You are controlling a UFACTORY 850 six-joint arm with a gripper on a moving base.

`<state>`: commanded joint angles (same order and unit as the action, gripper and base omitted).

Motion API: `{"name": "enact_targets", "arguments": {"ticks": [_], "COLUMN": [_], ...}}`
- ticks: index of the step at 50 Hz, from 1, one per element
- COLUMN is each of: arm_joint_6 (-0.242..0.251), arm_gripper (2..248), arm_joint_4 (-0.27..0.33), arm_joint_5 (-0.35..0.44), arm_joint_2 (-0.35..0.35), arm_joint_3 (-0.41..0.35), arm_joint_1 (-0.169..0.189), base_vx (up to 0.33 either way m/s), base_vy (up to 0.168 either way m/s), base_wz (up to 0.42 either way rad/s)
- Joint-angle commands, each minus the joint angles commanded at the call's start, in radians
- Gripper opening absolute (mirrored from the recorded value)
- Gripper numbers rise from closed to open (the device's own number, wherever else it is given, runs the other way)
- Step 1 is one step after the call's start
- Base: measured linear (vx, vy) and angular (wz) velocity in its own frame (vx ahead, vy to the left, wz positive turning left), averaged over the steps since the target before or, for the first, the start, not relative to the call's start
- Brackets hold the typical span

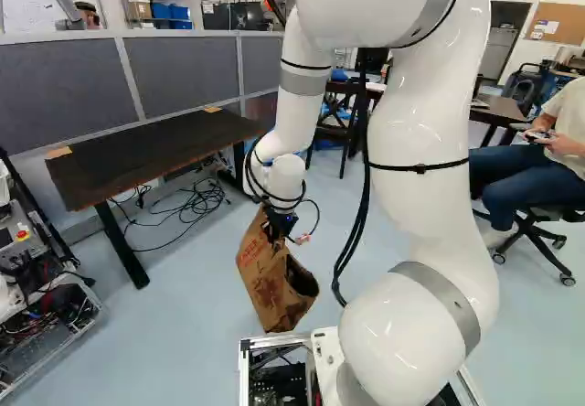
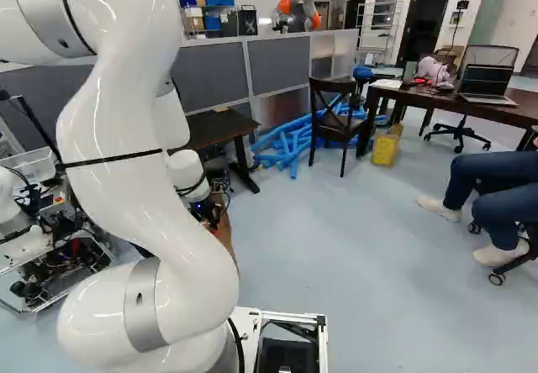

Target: Pick up the bag on the ground and place it on the table

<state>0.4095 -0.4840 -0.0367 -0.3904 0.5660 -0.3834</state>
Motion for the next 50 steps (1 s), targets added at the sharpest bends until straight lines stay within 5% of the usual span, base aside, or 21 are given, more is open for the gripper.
{"name": "enact_targets", "arguments": {"ticks": [33, 50], "arm_joint_6": [0.0, 0.0], "arm_gripper": [27, 27], "arm_joint_4": [-0.071, -0.083], "arm_joint_5": [-0.21, -0.234], "arm_joint_2": [0.147, 0.212], "arm_joint_3": [-0.031, -0.029], "arm_joint_1": [0.153, 0.236], "base_vx": [0.0, 0.0], "base_vy": [0.0, 0.0], "base_wz": [0.0, 0.0]}}
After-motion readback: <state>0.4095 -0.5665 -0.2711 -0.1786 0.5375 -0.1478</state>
